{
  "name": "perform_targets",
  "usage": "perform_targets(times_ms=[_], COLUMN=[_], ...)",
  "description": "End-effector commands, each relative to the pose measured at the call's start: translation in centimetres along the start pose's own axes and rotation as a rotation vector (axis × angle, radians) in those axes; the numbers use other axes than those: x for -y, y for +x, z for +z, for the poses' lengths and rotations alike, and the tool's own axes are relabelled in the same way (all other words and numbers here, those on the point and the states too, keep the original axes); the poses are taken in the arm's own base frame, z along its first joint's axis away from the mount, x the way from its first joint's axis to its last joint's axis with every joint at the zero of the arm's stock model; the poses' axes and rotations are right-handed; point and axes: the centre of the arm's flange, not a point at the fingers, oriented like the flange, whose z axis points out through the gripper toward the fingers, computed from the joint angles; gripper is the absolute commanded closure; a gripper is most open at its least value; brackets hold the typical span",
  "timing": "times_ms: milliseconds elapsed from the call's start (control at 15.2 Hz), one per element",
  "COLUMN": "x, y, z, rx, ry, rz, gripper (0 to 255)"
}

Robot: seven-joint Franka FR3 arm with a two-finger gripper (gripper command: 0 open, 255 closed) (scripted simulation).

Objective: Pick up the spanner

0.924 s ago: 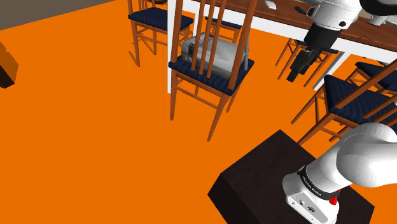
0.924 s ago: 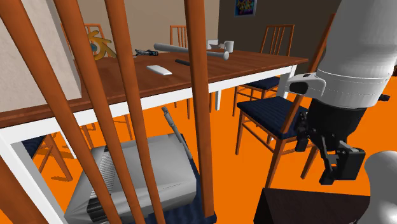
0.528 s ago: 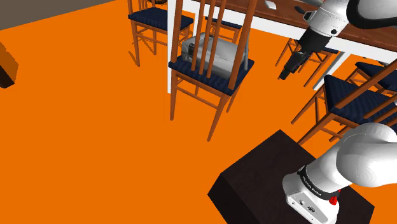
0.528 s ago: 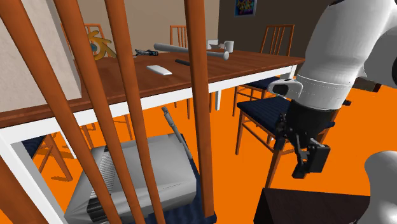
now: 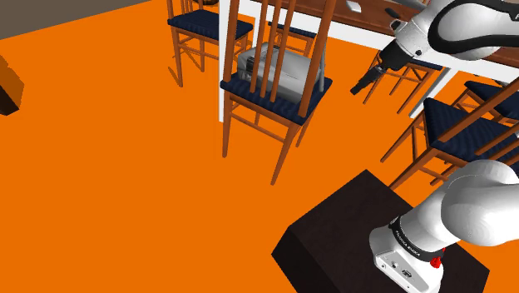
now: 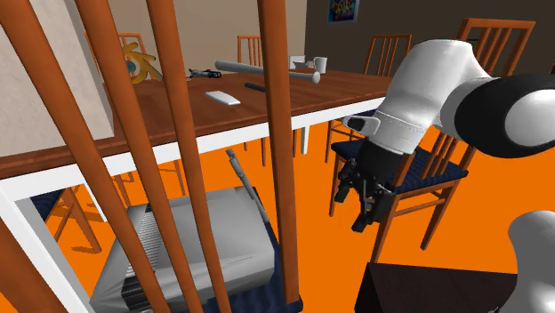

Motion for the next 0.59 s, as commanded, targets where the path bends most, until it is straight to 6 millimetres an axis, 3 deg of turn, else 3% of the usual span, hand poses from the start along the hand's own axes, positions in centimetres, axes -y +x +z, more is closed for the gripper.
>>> perform_targets(times_ms=[0, 528], x=[-2.7, -10.3], y=[0.5, 4.2], z=[1.3, 5.4], rx=[-0.071, -0.334], ry=[0.009, 0.068], rz=[-0.024, -0.114], gripper=[0, 0])
